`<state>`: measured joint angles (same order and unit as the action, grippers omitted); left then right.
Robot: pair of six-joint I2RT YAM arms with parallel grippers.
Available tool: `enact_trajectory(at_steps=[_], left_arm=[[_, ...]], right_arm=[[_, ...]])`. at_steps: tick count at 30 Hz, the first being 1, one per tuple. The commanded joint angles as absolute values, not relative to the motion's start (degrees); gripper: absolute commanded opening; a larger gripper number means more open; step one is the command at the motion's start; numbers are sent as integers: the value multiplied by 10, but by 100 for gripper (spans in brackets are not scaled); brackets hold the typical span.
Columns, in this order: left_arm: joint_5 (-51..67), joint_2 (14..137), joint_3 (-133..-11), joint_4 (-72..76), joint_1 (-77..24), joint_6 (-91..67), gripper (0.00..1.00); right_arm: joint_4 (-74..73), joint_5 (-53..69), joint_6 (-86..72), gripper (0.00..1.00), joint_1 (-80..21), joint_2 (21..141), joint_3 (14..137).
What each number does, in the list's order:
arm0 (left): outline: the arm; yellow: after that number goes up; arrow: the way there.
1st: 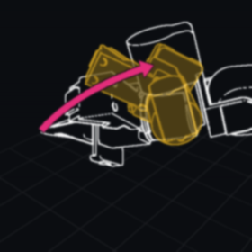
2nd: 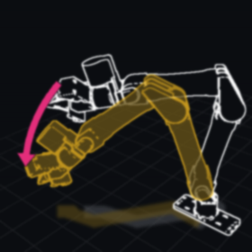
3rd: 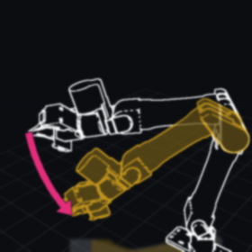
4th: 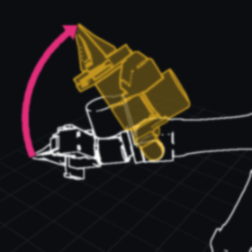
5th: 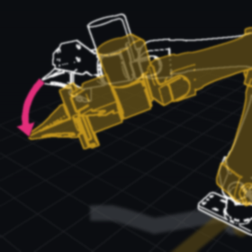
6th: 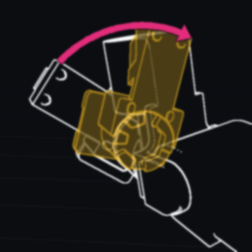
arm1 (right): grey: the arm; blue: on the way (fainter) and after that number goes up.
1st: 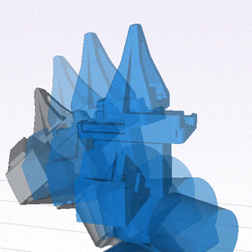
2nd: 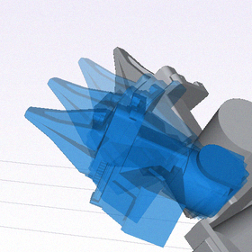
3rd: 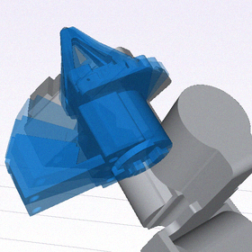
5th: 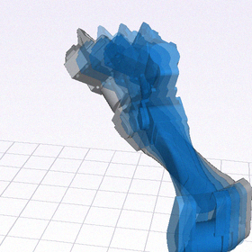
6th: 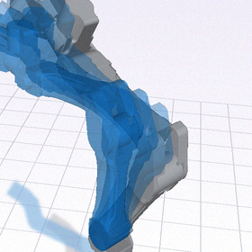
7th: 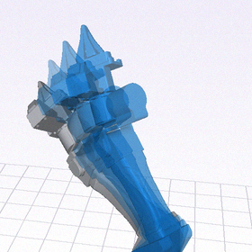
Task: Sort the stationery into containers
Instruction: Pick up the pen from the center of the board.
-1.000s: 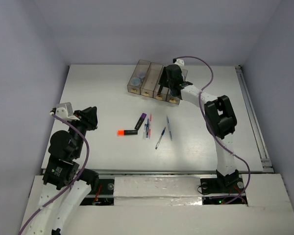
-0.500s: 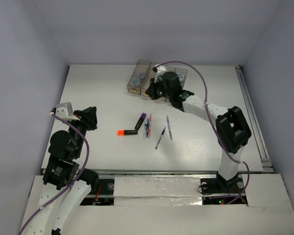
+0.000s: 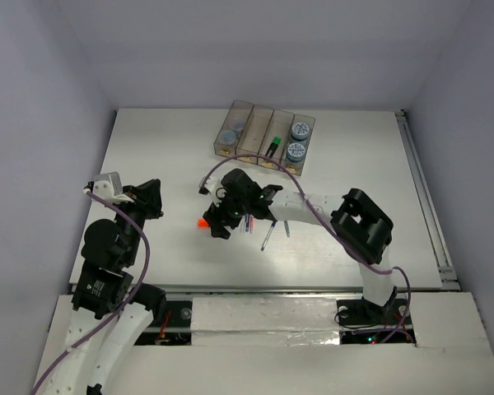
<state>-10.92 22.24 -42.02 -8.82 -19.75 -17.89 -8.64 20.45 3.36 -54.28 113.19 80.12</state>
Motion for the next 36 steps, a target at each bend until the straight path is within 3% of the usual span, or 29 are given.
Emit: enact_trajectory(at_steps=[1,18,24,28,30,33,36], left_arm=[[-105,219,-425,-60,-194,-176,8],[-97,216,-425,-57,-194,-174,8],[-95,214,-424,-57,-194,-175,8],[-94,214,-424,-56,-194,-175,8],[-94,214,-424,-56,-194,-174,8],[-94,214,-424,-57,-194,-174,8],[-95,212,-424,-57,-194,-175,8]], right_arm=[[-127,168,90,84,-542,1138,845],[-207,88,169,80,-572,1249,953],[-213,62,174,60,-591,1266,961],[-211,59,166,30,-596,1259,957],[-200,62,158,22,-601,1251,955],[-154,31,128,13,-601,1228,949],[-96,-31,93,10,-590,1207,951]])
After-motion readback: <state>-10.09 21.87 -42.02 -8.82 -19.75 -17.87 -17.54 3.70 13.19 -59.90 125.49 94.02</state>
